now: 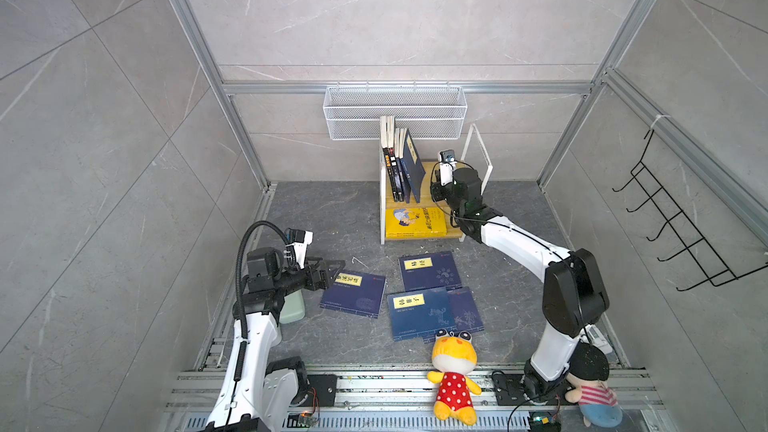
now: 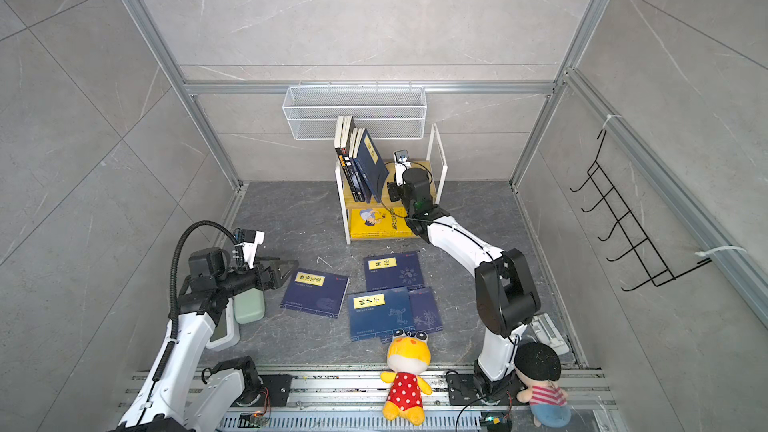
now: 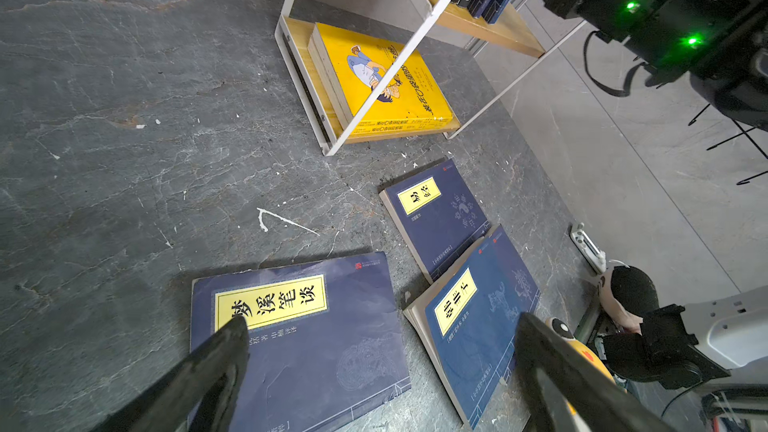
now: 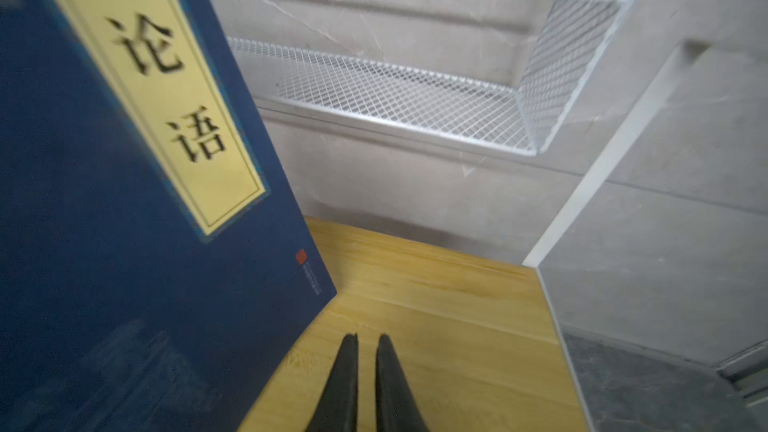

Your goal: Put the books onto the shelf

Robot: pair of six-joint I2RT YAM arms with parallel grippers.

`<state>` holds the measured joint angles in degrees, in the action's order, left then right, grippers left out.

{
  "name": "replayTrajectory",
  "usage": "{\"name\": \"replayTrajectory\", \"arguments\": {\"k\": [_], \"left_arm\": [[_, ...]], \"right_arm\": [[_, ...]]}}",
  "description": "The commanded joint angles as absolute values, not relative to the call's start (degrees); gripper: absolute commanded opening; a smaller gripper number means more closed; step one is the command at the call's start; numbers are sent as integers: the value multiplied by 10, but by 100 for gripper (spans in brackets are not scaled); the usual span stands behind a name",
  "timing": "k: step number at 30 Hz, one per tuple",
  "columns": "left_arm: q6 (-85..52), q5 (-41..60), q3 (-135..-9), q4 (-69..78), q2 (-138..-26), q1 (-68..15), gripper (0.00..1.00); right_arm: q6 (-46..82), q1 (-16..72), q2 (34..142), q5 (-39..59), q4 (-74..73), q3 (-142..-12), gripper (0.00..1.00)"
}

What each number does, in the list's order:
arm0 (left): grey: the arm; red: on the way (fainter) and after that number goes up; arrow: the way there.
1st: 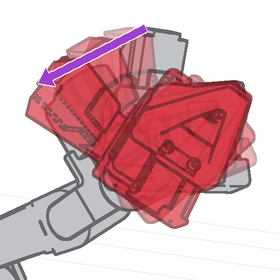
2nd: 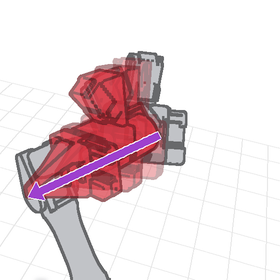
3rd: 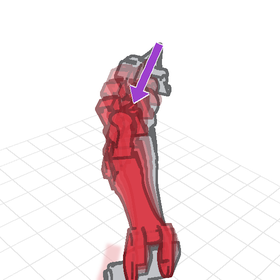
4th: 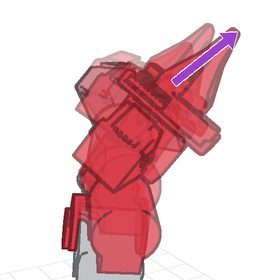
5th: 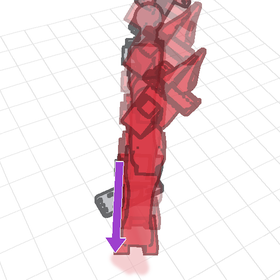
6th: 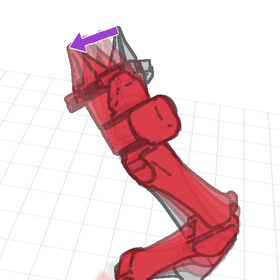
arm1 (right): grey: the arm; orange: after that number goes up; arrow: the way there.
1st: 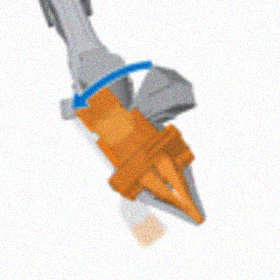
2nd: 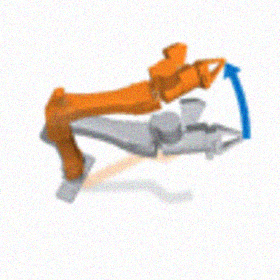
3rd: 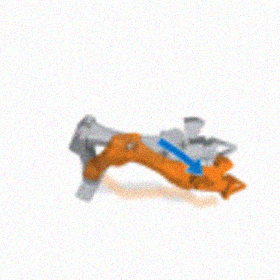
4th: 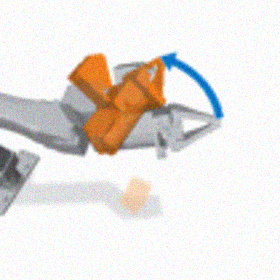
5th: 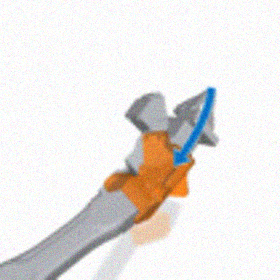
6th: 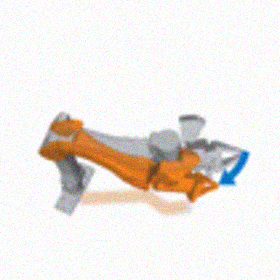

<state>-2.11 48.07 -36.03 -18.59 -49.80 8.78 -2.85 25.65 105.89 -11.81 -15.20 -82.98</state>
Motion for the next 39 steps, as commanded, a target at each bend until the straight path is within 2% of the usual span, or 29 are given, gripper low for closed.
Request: {"name": "replayTrajectory", "arguments": {"k": [1,19,29,39], "left_arm": [[-14,481,-381,-182,-492,86,100],[-5,487,-379,-188,-494,87,100],[-8,486,-379,-182,-494,88,100],[-7,488,-372,-178,-488,88,100]], "right_arm": [[8,247,1096,-84,-101,-874,13],[65,249,1173,-23,-119,-918,14],[42,257,1181,14,-126,-926,15],[25,264,1184,8,-110,-942,15]]}}
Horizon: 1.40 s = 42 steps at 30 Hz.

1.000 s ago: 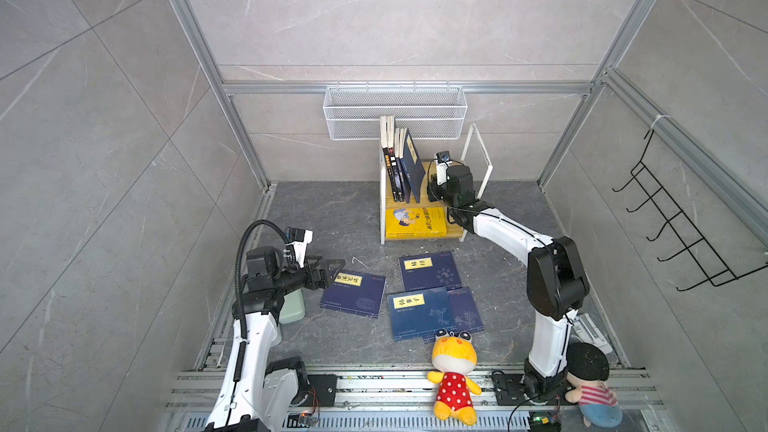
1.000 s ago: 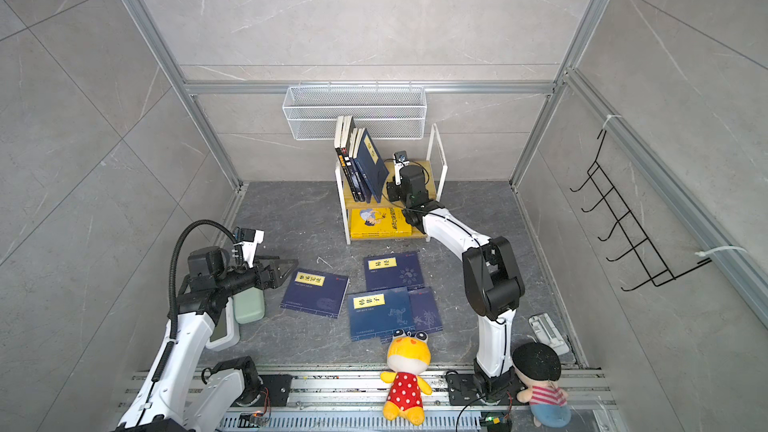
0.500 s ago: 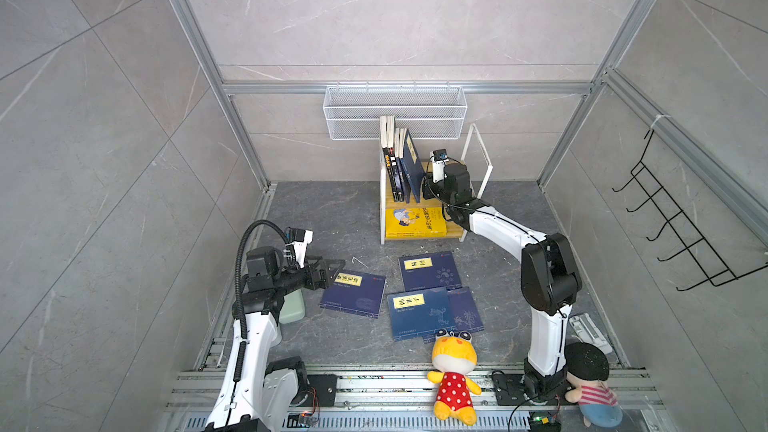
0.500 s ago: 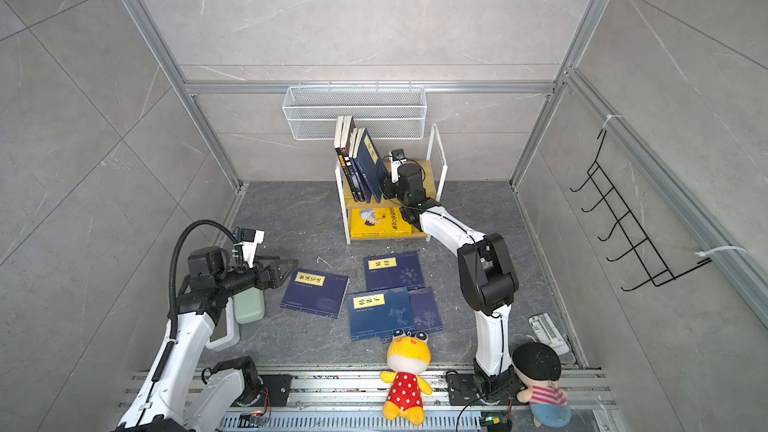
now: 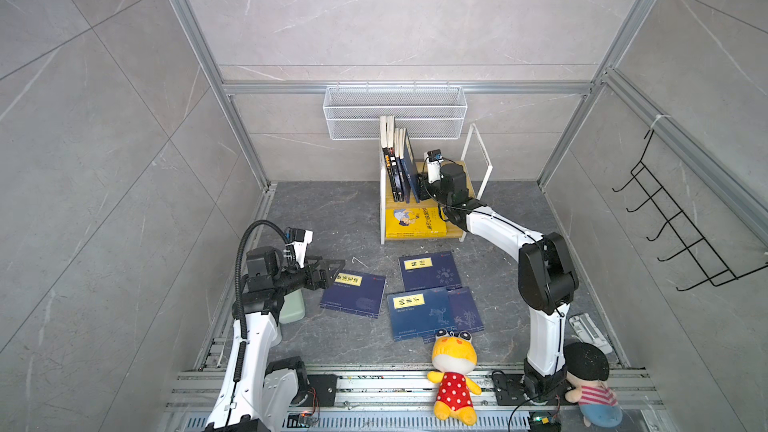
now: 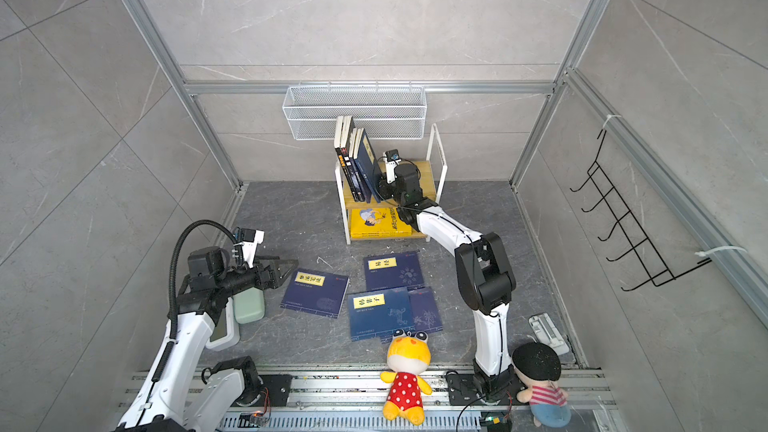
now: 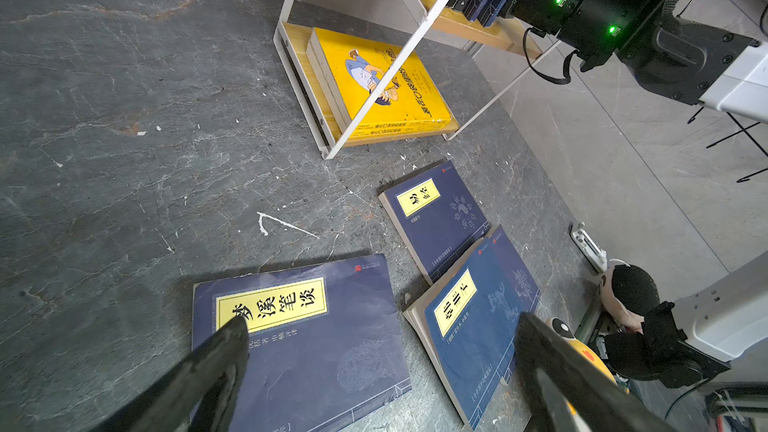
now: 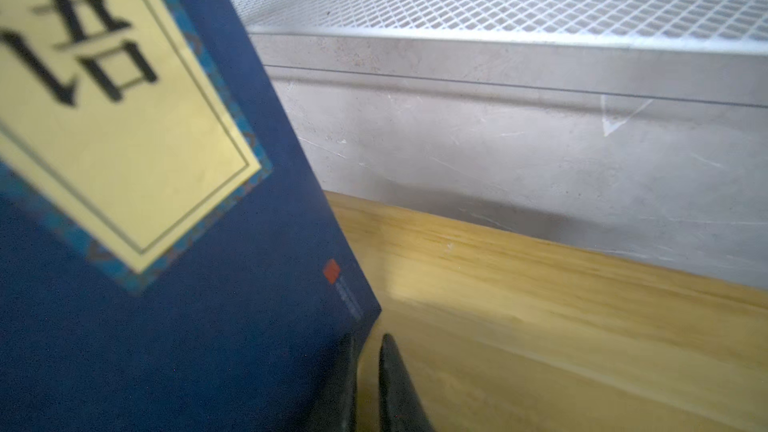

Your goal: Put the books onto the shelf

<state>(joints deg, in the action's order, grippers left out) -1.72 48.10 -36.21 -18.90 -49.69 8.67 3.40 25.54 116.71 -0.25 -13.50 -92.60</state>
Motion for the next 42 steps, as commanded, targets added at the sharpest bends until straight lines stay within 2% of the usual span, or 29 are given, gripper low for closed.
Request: {"name": "replayTrajectory", "arguments": {"k": [1,20,35,42], "left_arm": [[-7,488,-374,-183,-488,89,100],[-6,487,-377,-184,-487,83,100],[-45,514,-365,-152,-508,76,100],[-46,518,-367,-156,-513,75,99]], "right_arm": [[29,264,1183,4,-109,-942,15],[16,283,1175,-56,-68,-973,16],[0,266,946,-86,-40,-828,22],[48,268,914,-61,34,-869,24]]}}
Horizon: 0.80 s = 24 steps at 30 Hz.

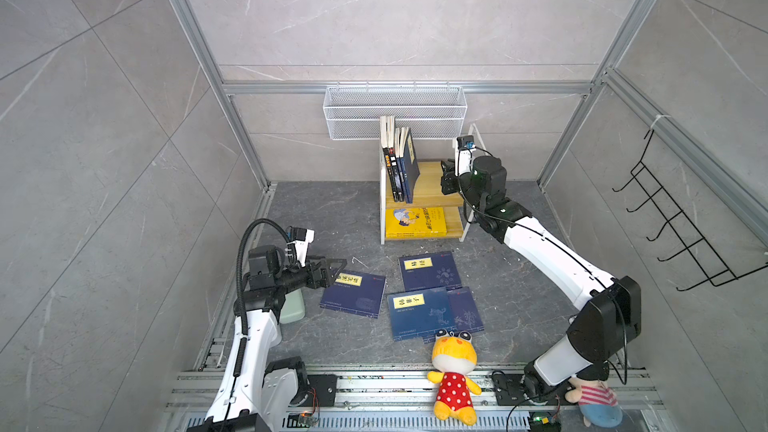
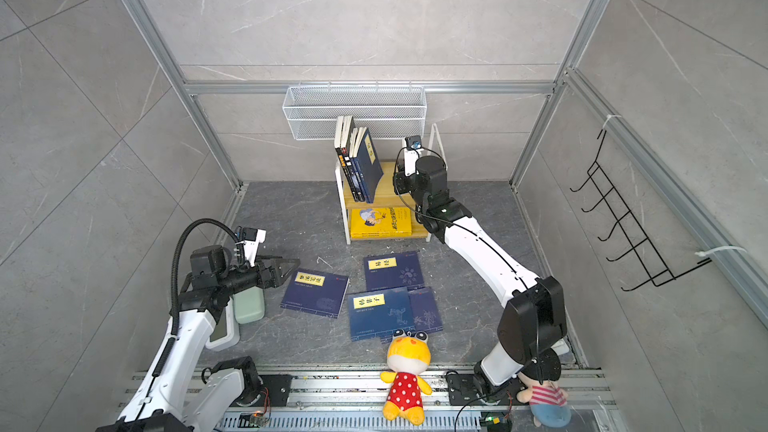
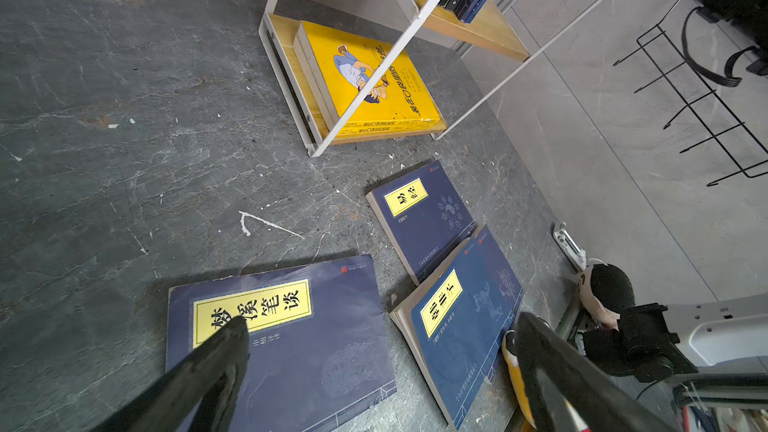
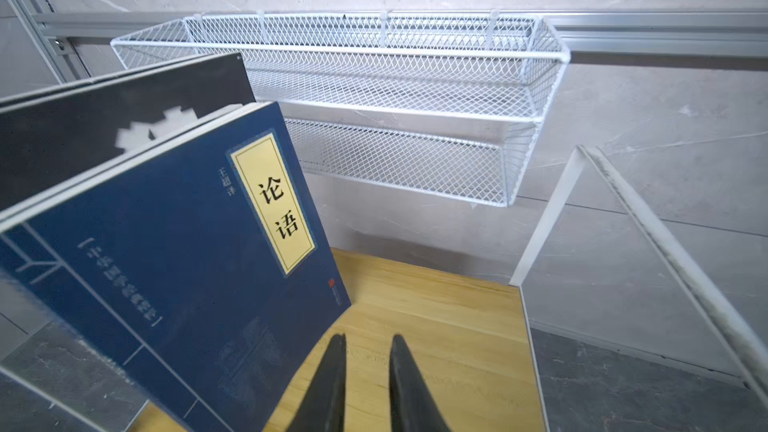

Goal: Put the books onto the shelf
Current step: 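Withdraw the right gripper from the shelf and lower it toward the floor books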

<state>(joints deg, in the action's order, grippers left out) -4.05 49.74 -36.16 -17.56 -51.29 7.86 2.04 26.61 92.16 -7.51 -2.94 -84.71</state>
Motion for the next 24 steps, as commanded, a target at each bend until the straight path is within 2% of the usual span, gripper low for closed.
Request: {"name": "replayTrajectory", "arguments": {"k": [1,4,9,16,20,24], "left_arm": [[-47,517,-365,-155,-512,72,99],[-62,525,-365,-155,-514,62,98],[-125,530,-350,-119,-540,30,95],[-178,512,-332,-99,-585,-19,89],[-187,507,-320,-95,-618,-57,89],[-195,495,-305,-72,-665,-102,88]], "right_arm": [[56,269,904,-57,46,-867,25],[89,270,854,-36,70,-830,35],[128,269,762,-26,128,-743,58],[191,270,667,21,221,-615,82],[238,270,615,43,254,-539,86],[282,270,561,55,266,-459,80]]}}
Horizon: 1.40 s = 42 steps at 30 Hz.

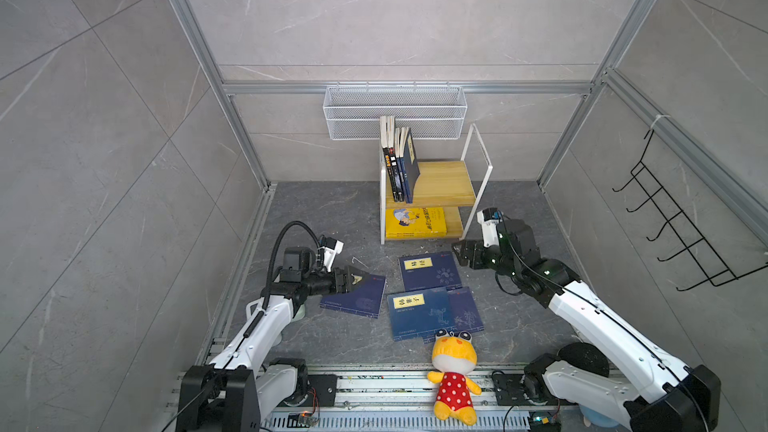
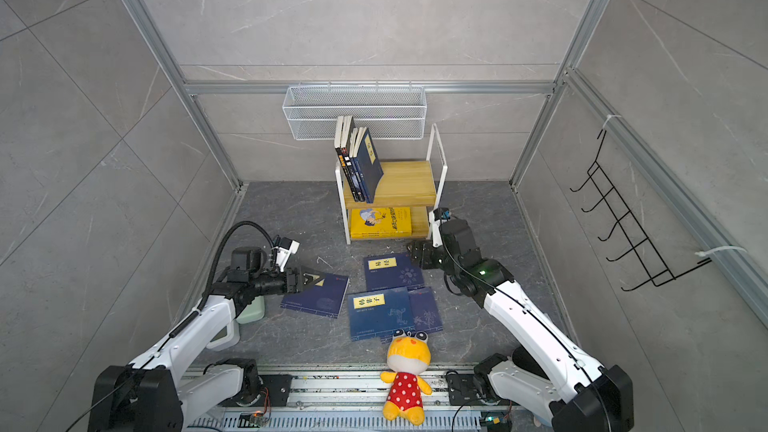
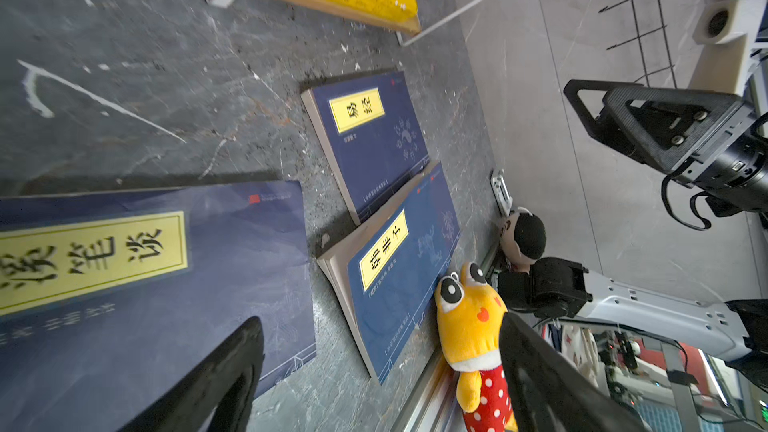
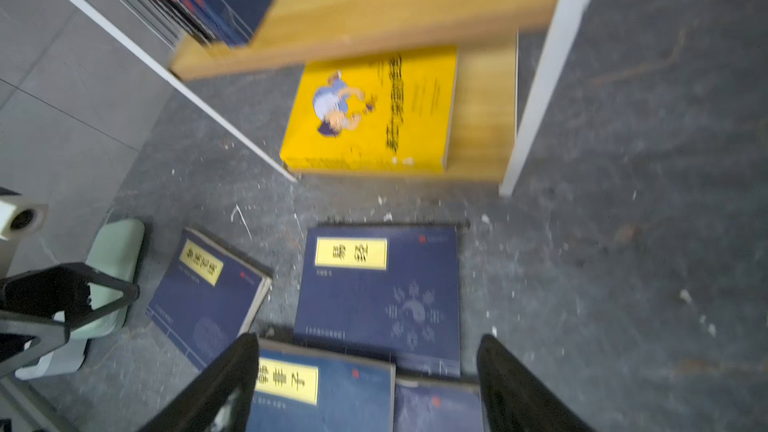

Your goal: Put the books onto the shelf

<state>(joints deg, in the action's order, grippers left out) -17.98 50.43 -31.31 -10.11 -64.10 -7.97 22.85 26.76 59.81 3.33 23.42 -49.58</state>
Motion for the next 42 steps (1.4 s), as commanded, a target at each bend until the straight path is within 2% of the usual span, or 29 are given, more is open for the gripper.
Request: {"name": "replayTrajectory", "arguments": {"k": [1,6,9,13,22,29,34,42], "left_arm": [[-196,491,-305,-72,-676,-111,87],[-222,492,-298,-60,-722,-156,85],[-270,507,-274,-5,-746,-185,84],[-283,503,-273,-2,-769,-212,80],[-306,489,-269,31,-807,-243,76],[-306,479,-276,26,-822,-261,75],[-300,483,-286,22,-841,-263,73],[-308,486,-293,25,-851,-264,60]], "right_arm": [[292,270,551,56,271,-444,77],[343,270,532,95,283,-377,68],[357,272,545,107,274,-351,63],[373,286,570,127,242,-323,56],[403,362,676,127,131,-295,54],[419,392,728,125,86,-290,44],[442,405,748,120,49,-271,43],[446,417,767,119,31,-262,41]]}}
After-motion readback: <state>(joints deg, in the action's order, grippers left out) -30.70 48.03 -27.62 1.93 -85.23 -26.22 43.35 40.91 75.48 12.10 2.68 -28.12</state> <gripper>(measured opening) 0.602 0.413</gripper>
